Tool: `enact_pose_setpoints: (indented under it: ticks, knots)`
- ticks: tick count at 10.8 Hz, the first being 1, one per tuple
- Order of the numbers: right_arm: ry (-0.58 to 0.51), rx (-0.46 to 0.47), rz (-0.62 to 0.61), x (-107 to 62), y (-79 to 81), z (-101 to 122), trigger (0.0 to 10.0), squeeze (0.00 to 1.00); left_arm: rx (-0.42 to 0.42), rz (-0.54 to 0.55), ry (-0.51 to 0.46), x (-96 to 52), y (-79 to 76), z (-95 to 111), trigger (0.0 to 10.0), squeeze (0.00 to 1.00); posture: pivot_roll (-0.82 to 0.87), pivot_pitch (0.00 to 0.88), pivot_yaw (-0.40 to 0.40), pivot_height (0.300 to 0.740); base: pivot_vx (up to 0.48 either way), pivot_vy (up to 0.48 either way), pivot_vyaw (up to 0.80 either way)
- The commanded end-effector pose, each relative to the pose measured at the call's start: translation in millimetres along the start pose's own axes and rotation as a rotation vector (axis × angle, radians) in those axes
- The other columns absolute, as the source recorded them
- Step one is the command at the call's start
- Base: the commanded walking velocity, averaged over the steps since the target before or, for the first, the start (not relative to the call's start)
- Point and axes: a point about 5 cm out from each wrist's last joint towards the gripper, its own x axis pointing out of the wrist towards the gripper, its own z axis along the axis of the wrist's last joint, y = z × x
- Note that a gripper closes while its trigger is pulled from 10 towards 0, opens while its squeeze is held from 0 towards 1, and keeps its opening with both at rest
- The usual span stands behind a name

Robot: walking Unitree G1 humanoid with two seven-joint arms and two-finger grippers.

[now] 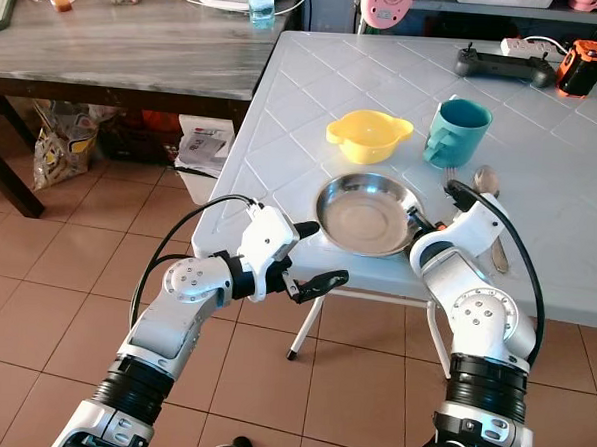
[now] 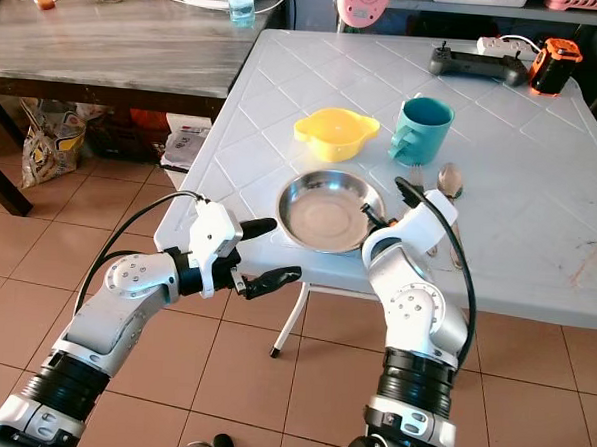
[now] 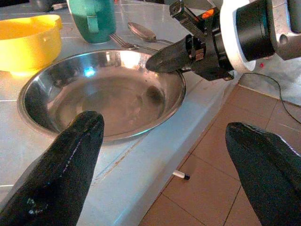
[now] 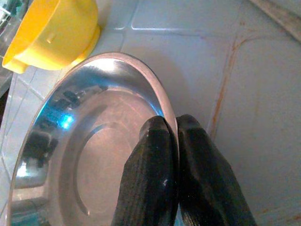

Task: Setting the table

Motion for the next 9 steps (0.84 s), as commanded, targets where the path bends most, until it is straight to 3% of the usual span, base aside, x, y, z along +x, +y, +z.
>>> enact_pose_setpoints:
  ticks: [1, 4, 6, 7, 9]
  knots:
    - [0.047, -0.007, -0.026, 0.9, -4.5, -10.6, 0.0, 0.00, 0.021, -0.004, 0.007, 0.6, 0.2, 1.4, 10.0, 0.00, -0.04, 0.134, 0.035, 0.740, 0.000, 0.000, 0.00]
    - [-0.015, -0.050, 0.003, -3.8, -4.9, -4.2, 0.0, 0.00, 0.033, 0.039, -0.024, 3.2, 2.5, 4.6, 10.0, 0.00, -0.04, 0.131, 0.035, 0.740, 0.000, 0.000, 0.00]
    - [-0.137, -0.201, 0.061, -17.1, -6.8, 5.1, 0.0, 0.00, 0.050, 0.152, -0.069, 3.3, 11.7, 9.6, 10.0, 0.00, -0.04, 0.131, 0.034, 0.740, 0.000, 0.000, 0.00]
    - [-0.227, -0.326, 0.058, -26.6, -13.5, 9.3, 0.0, 0.00, 0.059, 0.206, -0.086, 3.3, 17.4, 12.0, 10.0, 0.00, -0.05, 0.131, 0.031, 0.740, 0.000, 0.000, 0.00]
    - [-0.286, -0.416, 0.065, -41.7, -22.6, 6.2, 0.0, 0.00, 0.054, 0.264, -0.101, 3.6, 24.9, 14.2, 10.0, 0.00, -0.07, 0.128, 0.038, 0.740, 0.000, 0.000, 0.00]
